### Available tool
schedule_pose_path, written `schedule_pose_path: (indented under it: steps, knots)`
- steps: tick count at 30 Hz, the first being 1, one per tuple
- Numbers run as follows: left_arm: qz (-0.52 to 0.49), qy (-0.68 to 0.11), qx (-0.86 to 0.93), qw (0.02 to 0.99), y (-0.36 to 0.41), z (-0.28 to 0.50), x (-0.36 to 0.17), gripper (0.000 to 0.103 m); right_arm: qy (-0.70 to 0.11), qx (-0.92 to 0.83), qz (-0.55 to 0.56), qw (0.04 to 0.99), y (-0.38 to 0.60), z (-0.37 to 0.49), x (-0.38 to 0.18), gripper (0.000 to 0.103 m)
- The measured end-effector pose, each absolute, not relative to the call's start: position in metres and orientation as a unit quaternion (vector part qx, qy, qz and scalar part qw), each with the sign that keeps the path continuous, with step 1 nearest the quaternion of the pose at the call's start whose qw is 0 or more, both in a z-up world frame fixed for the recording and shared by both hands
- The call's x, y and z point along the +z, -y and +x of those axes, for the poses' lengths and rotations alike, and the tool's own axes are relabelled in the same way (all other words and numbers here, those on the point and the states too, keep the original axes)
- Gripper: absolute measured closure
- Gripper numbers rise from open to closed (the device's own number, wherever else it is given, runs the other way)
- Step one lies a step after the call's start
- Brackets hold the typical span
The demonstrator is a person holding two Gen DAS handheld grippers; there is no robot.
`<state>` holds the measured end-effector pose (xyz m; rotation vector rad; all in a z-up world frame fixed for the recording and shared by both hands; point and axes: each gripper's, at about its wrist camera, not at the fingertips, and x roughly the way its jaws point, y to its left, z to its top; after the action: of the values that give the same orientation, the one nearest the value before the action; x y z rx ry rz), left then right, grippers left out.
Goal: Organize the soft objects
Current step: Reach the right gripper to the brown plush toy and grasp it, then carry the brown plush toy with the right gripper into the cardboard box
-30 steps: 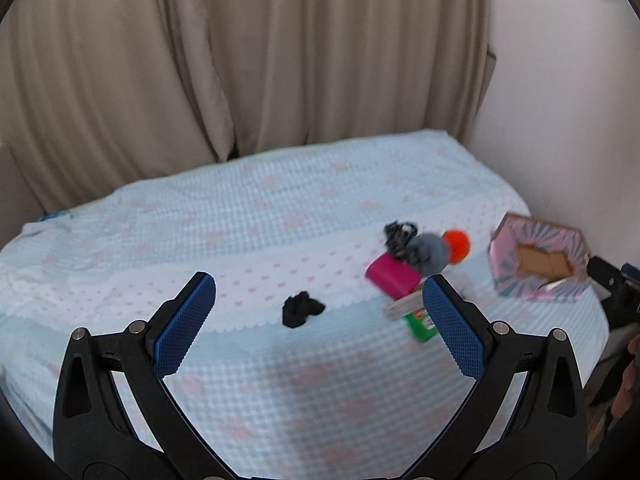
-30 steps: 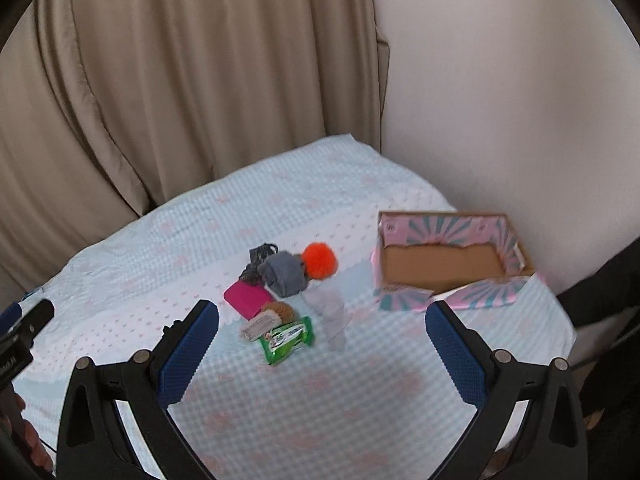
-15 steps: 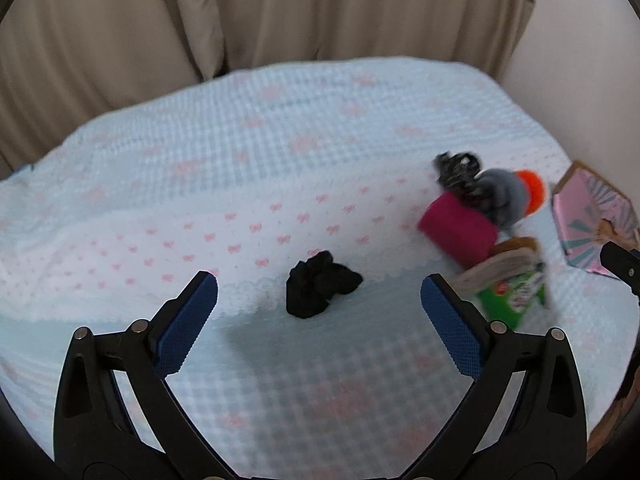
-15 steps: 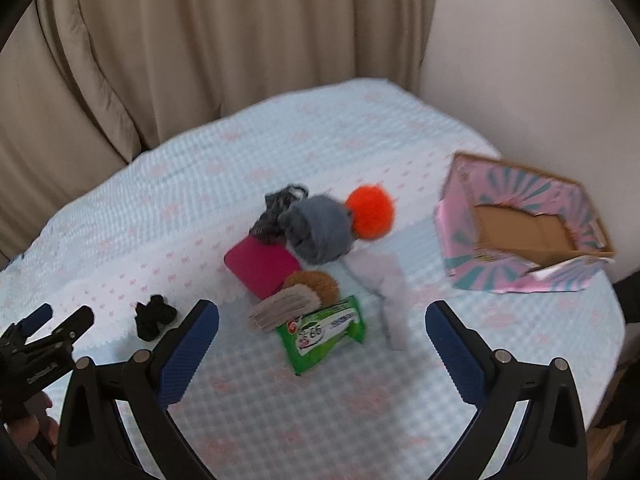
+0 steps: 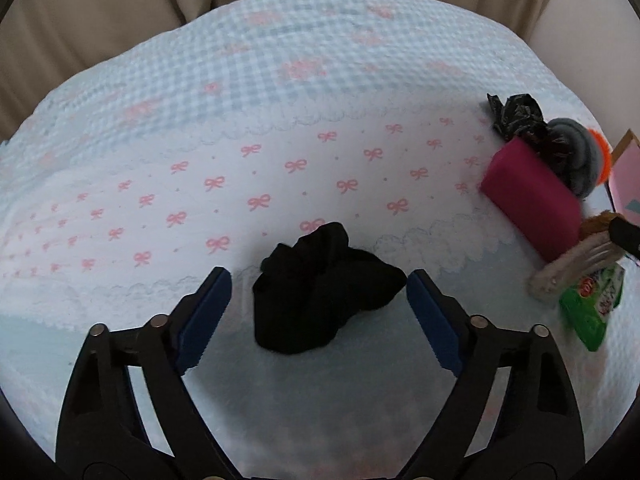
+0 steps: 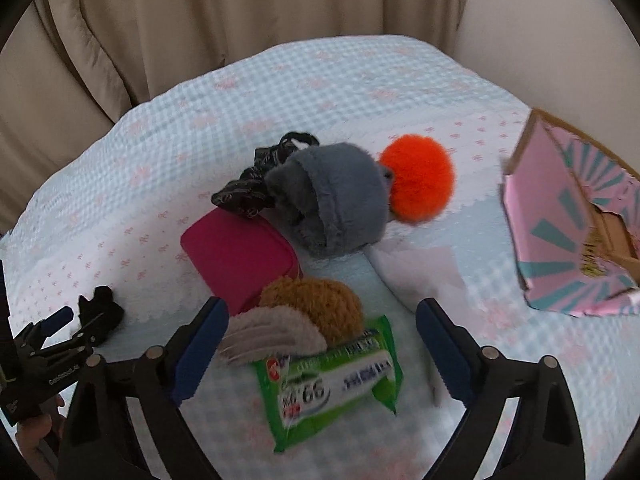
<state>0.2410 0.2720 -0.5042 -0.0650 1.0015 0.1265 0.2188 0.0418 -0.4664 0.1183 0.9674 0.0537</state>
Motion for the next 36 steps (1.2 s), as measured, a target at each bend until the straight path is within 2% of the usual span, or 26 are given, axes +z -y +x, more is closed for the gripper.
schedule_pose_path:
  steps: [2, 4, 6, 7, 10, 13, 19, 27, 36]
  knots:
    - [-0.031, -0.482, 0.06, 0.874, -0.271, 0.245, -0.509, 0.022, -0.473, 0.036, 0.057, 0.879, -0.044, 0.225, -0.476, 0.024]
    - [-0.033, -0.491, 0.058, 0.869, -0.27, 0.249, -0.517, 0.039, -0.48, 0.043, 0.059, 0.874, -0.046, 0.23, -0.485, 0.032]
    - [-0.032, -0.488, 0.059, 0.87, -0.268, 0.249, -0.519, 0.042, -0.485, 0.055, 0.071, 0.87, -0.047, 0.232, -0.492, 0.04]
    - [-0.031, -0.485, 0.055, 0.872, -0.268, 0.248, -0.518, 0.052, -0.486, 0.056, 0.075, 0.869, -0.047, 0.232, -0.494, 0.041]
    - [-0.026, -0.486, 0.045, 0.872, -0.265, 0.249, -0.516, 0.071, -0.488, 0.062, 0.083, 0.867, -0.043, 0.232, -0.496, 0.048]
    - [-0.027, -0.49, 0.04, 0.87, -0.266, 0.249, -0.514, 0.084, -0.486, 0.065, 0.093, 0.866, -0.039, 0.23, -0.494, 0.056]
    - [-0.043, -0.489, 0.033, 0.871, -0.267, 0.243, -0.499, 0.086, -0.477, 0.064, 0.094, 0.872, -0.042, 0.222, -0.478, 0.065]
    - [-0.045, -0.465, 0.027, 0.884, -0.262, 0.219, -0.444, 0.086, -0.457, 0.055, 0.108, 0.881, -0.038, 0.206, -0.439, 0.066]
    - [-0.035, -0.437, 0.016, 0.899, -0.244, 0.177, -0.345, 0.086, -0.425, 0.058, 0.115, 0.896, -0.032, 0.163, -0.347, 0.066]
